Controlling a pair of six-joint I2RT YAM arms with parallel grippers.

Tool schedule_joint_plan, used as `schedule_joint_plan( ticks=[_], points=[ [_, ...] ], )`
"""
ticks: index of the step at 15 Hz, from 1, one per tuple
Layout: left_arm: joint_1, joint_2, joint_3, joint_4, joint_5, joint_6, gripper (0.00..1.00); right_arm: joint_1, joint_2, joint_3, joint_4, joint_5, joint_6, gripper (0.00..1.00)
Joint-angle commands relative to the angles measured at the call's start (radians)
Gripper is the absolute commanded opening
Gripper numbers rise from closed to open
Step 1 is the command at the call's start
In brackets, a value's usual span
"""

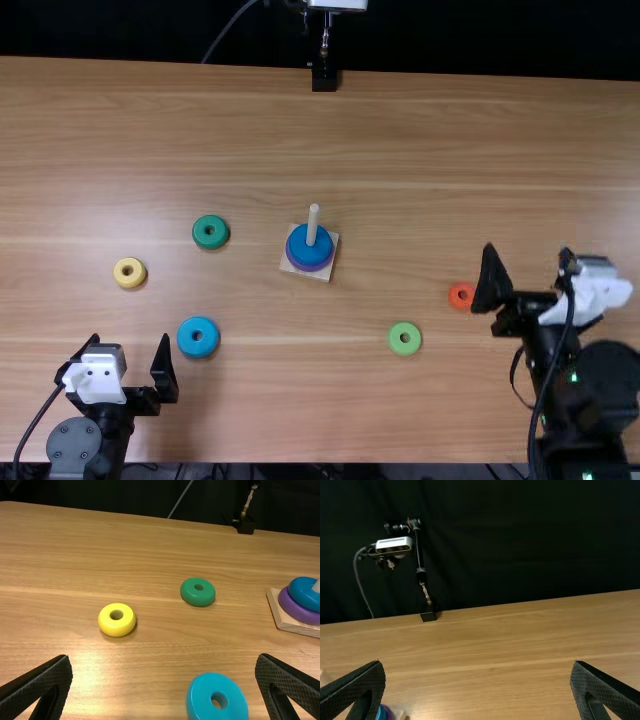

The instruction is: Build the Hanoi tower: stack the rings onto the peg from bottom to top in this color order: purple, dark blue, light blue, dark green, light green, yellow, orange.

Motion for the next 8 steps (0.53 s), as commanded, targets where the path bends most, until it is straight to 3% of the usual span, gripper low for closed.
schedule_joint_plan(
  ticks=[1,3,4,6,8],
  points=[
    [0.005,-0.016,-0.104,-0.078,-0.004,0.004,1.0,-0.014,-0.103,-0.089,0.003,-0.005,-0.006,1.0],
    [0.005,-0.016,-0.104,-0.078,-0.004,0.004,1.0,-0.043,-0.241,-0.201,0.003,-0.009,-0.002,1.0],
    [0.005,-0.016,-0.104,-0.078,-0.004,0.004,1.0,-0.049,-0.29,-0.252,0.003,-0.009,-0.009,1.0],
    [0.005,-0.016,-0.104,-0.078,-0.004,0.004,1.0,-0.051,-0.373,-0.344,-0.008,-0.007,-0.052,1.0],
    [0.005,-0.016,-0.104,-0.078,-0.004,0.004,1.0,-0.051,-0.474,-0.419,-0.012,-0.005,-0.055,1.0]
  ],
)
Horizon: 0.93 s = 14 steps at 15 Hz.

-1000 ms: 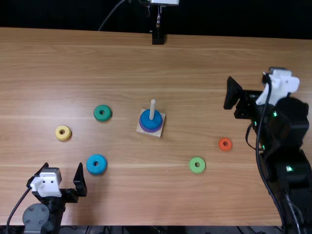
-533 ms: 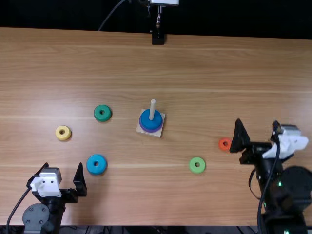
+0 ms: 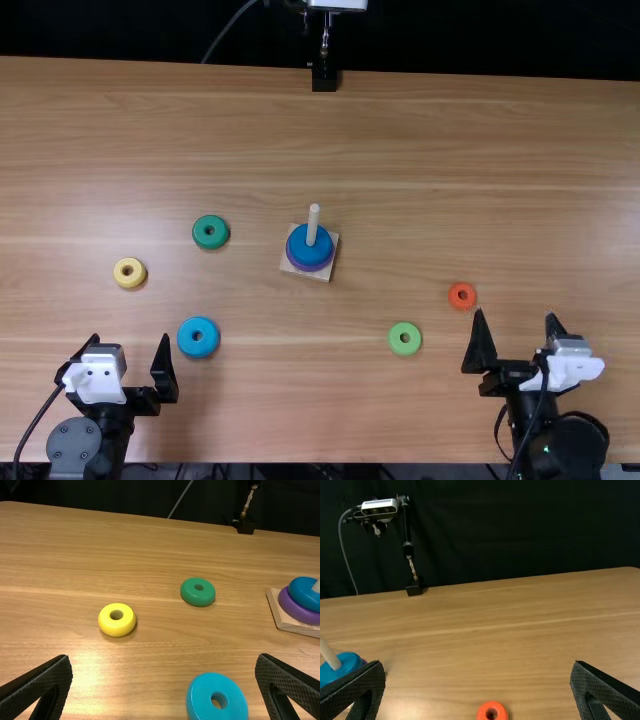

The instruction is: Build the Hanoi tower: stack the rings onto the peg from bottom to top in this color order: purple, dark blue, light blue, dark green, light green, yellow, orange.

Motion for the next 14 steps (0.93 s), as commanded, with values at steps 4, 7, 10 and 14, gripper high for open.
schedule_joint_plan(
  ticks=[4,7,10,14],
  points=[
    [0.005,-0.016,-0.104,-0.078,-0.004,0.005,1.0,-0.012,-0.13,-0.108,0.005,-0.001,-0.015,1.0],
    [0.005,-0.016,-0.104,-0.078,-0.004,0.005,1.0,-0.012,-0.19,-0.158,0.003,-0.001,-0.015,1.0],
    [0.005,-0.016,-0.104,-0.078,-0.004,0.005,1.0,-0.02,-0.193,-0.18,0.003,-0.001,-0.017,1.0],
    [0.005,-0.016,-0.104,-0.078,-0.004,0.005,1.0,-0.032,-0.227,-0.237,-0.024,-0.001,-0.023,1.0]
  ],
)
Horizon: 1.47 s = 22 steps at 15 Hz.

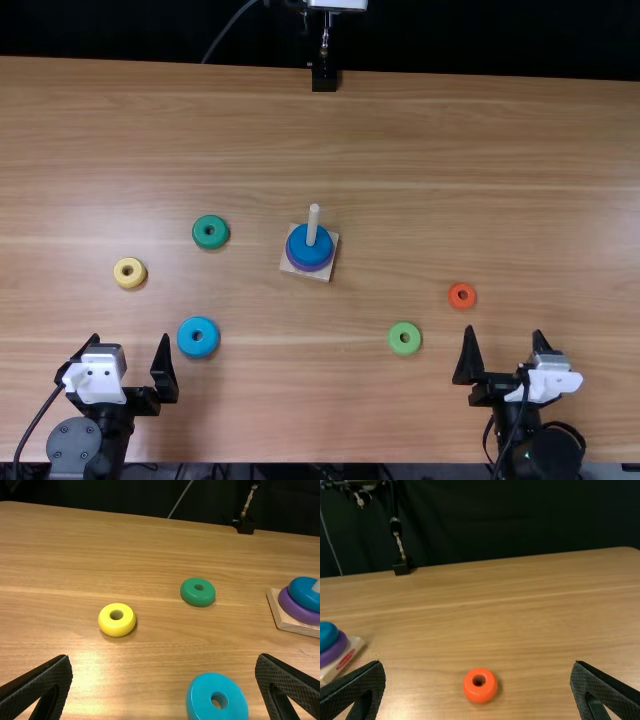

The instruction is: Build the Hanoi tower: stack the rings onto the peg from bottom to top in this color order: purple, dark blue, light blue, dark green, light green, yellow, orange.

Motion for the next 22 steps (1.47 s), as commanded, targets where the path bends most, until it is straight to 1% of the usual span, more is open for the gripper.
schedule_joint_plan(
  ticks=[1,2,3,4,6,8,10,11,22],
  points=[
    [0.005,-0.016,-0.104,-0.078,-0.004,0.004,1.0,-0.01,-0.014,-0.028,-0.006,-0.001,-0.019,1.0],
    [0.005,-0.016,-0.104,-0.078,-0.004,0.004,1.0,-0.011,-0.014,-0.028,-0.011,-0.003,-0.042,1.0],
    [0.005,-0.016,-0.104,-0.078,-0.004,0.004,1.0,-0.011,-0.014,-0.028,-0.022,-0.007,-0.055,1.0],
    [0.005,-0.016,-0.104,-0.078,-0.004,0.004,1.0,-0.011,-0.014,-0.028,-0.059,-0.007,-0.057,1.0],
    [0.005,-0.016,-0.104,-0.078,-0.004,0.006,1.0,-0.011,-0.014,-0.028,-0.142,-0.005,-0.059,1.0],
    [0.005,-0.016,-0.104,-0.078,-0.004,0.004,1.0,-0.011,-0.014,-0.028,-0.155,0.004,-0.057,1.0],
    [0.005,-0.016,-0.104,-0.078,-0.004,0.004,1.0,-0.011,-0.014,-0.028,-0.159,-0.003,-0.057,1.0],
    [0.005,-0.016,-0.104,-0.078,-0.004,0.004,1.0,-0.011,-0.014,-0.028,-0.17,-0.003,-0.053,1.0],
    [0.004,-0.016,-0.104,-0.078,-0.004,0.004,1.0,-0.011,-0.014,-0.028,-0.175,-0.003,-0.053,1.0]
  ],
)
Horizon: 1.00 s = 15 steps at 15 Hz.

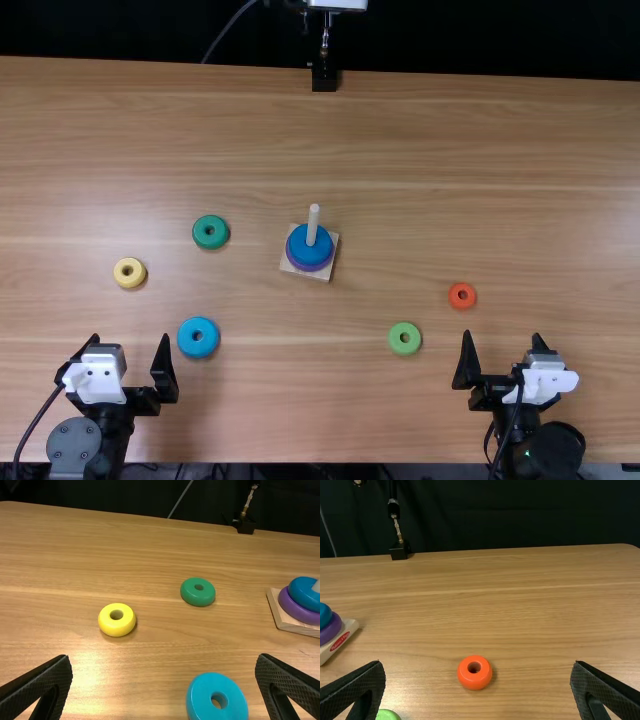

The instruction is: Build the Hanoi tower: stack the rings onto the peg from bottom to top in this color order: purple, dark blue, light blue, dark green, light green, yellow, orange.

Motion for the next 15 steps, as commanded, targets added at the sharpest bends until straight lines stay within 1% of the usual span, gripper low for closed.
schedule_joint_plan(
  ticks=[1,2,4,5,6,7,8,9,10,11,13,14,15],
  points=[
    [0.005,-0.016,-0.104,-0.078,-0.004,0.005,1.0,-0.011,-0.013,-0.053,-0.075,-0.003,0.001,1.0],
    [0.008,-0.016,-0.104,-0.078,0.014,0.005,1.0,-0.011,-0.013,-0.053,-0.075,-0.003,0.001,1.0],
    [0.005,-0.016,-0.104,-0.078,0.005,0.005,1.0,-0.013,-0.013,-0.053,-0.075,-0.003,0.001,1.0],
    [0.007,-0.016,-0.104,-0.078,0.013,0.007,1.0,-0.011,-0.013,-0.053,-0.075,-0.003,0.001,1.0],
    [0.005,-0.016,-0.104,-0.078,0.0,0.007,1.0,-0.011,-0.013,-0.053,-0.075,-0.003,0.001,1.0],
    [0.007,-0.016,-0.104,-0.078,0.007,0.007,1.0,-0.011,-0.013,-0.053,-0.075,-0.003,0.001,1.0],
    [0.007,-0.016,-0.104,-0.078,0.001,0.005,1.0,-0.011,-0.013,-0.053,-0.075,-0.003,0.001,1.0],
    [0.012,-0.016,-0.104,-0.07,0.016,0.005,1.0,-0.011,-0.013,-0.053,-0.075,-0.003,0.001,1.0],
    [0.01,-0.016,-0.104,-0.066,0.02,0.007,1.0,-0.011,-0.013,-0.053,-0.075,-0.003,0.001,1.0],
    [0.008,-0.016,-0.093,-0.054,0.029,0.008,1.0,-0.013,-0.013,-0.053,-0.075,-0.003,0.001,1.0],
    [0.024,-0.016,0.096,-0.048,0.031,0.007,1.0,-0.011,-0.013,-0.053,-0.075,-0.003,0.001,1.0],
    [0.042,-0.016,0.151,-0.063,0.031,0.005,1.0,-0.011,-0.013,-0.053,-0.075,-0.003,0.001,1.0],
    [0.062,0.037,0.179,-0.076,0.033,-0.003,1.0,-0.011,-0.013,-0.053,-0.075,-0.003,0.001,1.0]
  ],
)
